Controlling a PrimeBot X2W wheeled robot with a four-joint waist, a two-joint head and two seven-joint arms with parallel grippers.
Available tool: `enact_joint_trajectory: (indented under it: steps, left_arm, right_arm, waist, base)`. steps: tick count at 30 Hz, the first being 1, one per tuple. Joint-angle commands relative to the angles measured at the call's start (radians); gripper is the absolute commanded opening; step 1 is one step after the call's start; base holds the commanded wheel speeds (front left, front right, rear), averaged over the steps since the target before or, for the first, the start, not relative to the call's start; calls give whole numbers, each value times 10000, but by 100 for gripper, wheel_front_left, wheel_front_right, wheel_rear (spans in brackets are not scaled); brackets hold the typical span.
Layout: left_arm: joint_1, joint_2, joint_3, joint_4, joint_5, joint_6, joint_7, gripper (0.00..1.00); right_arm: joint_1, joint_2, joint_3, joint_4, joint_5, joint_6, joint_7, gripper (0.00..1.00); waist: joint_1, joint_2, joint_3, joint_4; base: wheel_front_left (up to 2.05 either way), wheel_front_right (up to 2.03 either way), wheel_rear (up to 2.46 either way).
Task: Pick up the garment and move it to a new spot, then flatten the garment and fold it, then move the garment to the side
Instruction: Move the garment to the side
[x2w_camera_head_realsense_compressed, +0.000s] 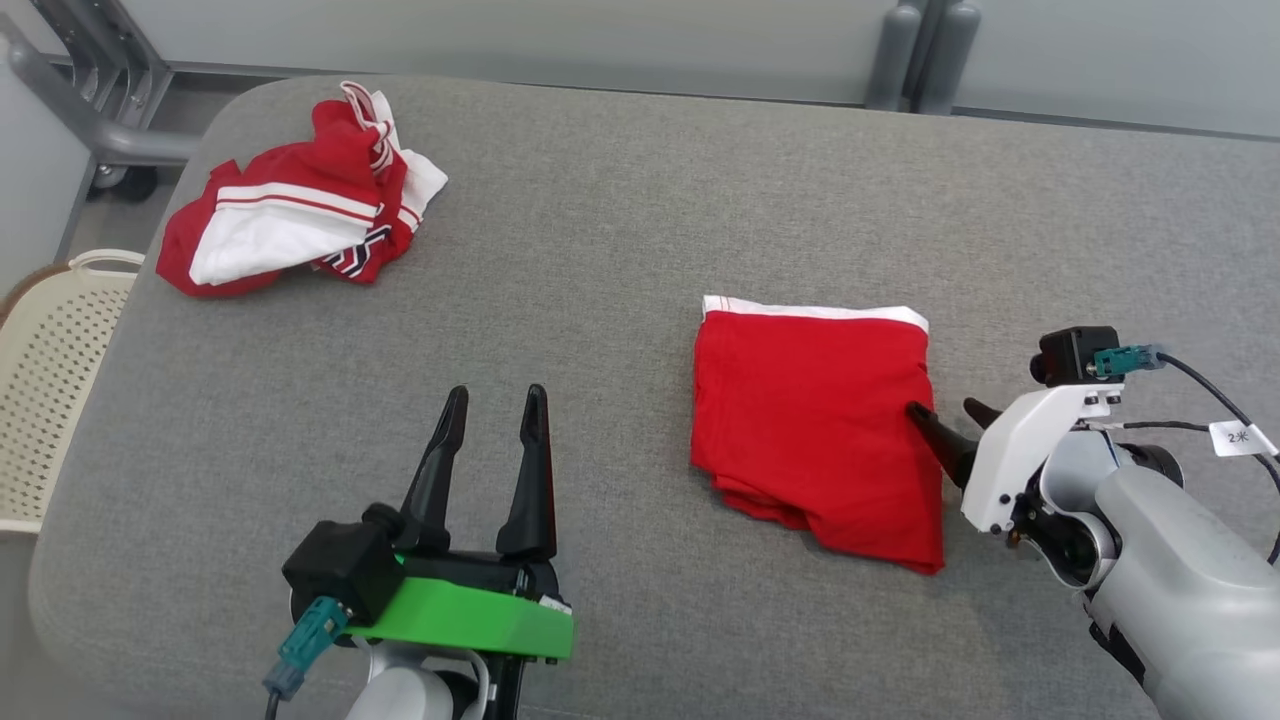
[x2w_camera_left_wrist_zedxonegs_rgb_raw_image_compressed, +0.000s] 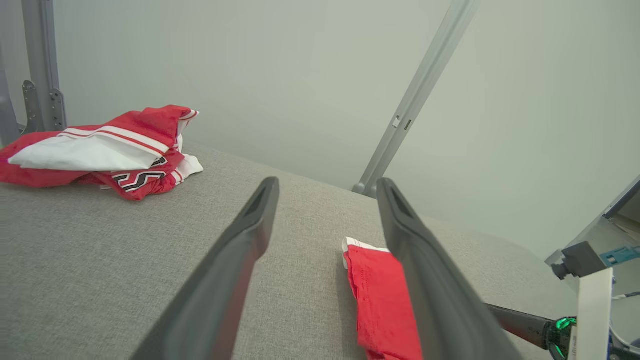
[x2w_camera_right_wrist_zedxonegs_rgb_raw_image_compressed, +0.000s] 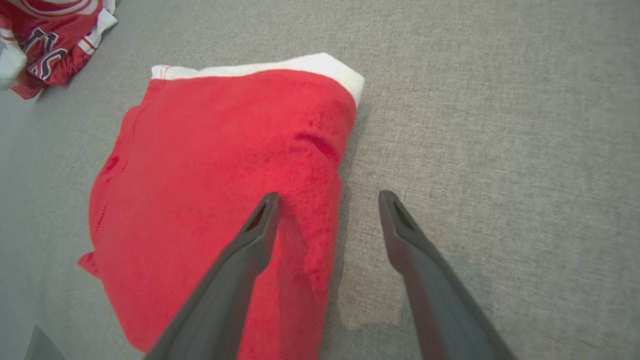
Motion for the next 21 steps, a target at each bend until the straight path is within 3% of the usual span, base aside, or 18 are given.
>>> enact_joint_trajectory:
  steps: [1, 11, 12, 14, 16, 17, 21]
  left_arm:
    - [-88, 16, -19, 19, 51, -17, -31, 100]
    - [-110, 67, -71, -82, 88, 46, -31, 100]
    - [-127, 67, -78, -93, 91, 58, -31, 100]
    - [-163, 67, -82, -103, 87, 78, -31, 100]
    - [-194, 73, -73, -93, 73, 76, -31, 100]
    - [-204, 77, -84, -108, 75, 68, -31, 100]
    - [-275, 95, -117, -172, 121, 22, -30, 100]
  right_arm:
    - [104, 1, -4, 107, 208, -3, 112, 100]
    - [-118, 302, -41, 802, 1724, -3, 803, 100]
    - [-177, 304, -10, 853, 1781, -3, 798, 95]
    - [-283, 256, 69, 962, 1760, -3, 618, 56]
    - [-403, 251, 184, 1045, 1713, -3, 481, 9]
    - [-529, 240, 304, 1087, 1746, -3, 388, 0]
    - [-729, 70, 674, 964, 1698, -3, 261, 0]
  waist:
    - [0, 0, 134, 238]
    - [0, 0, 304, 537]
    - [0, 0, 319, 538]
    - [0, 0, 348, 521]
    - [0, 0, 372, 488]
    - [0, 0, 398, 433]
    - [0, 0, 426, 164]
  base:
    - [0, 0, 0]
    - [0, 0, 0]
    - [0, 0, 0]
    - [0, 0, 0]
    - [0, 0, 0]
    - [0, 0, 0]
    - [0, 0, 0]
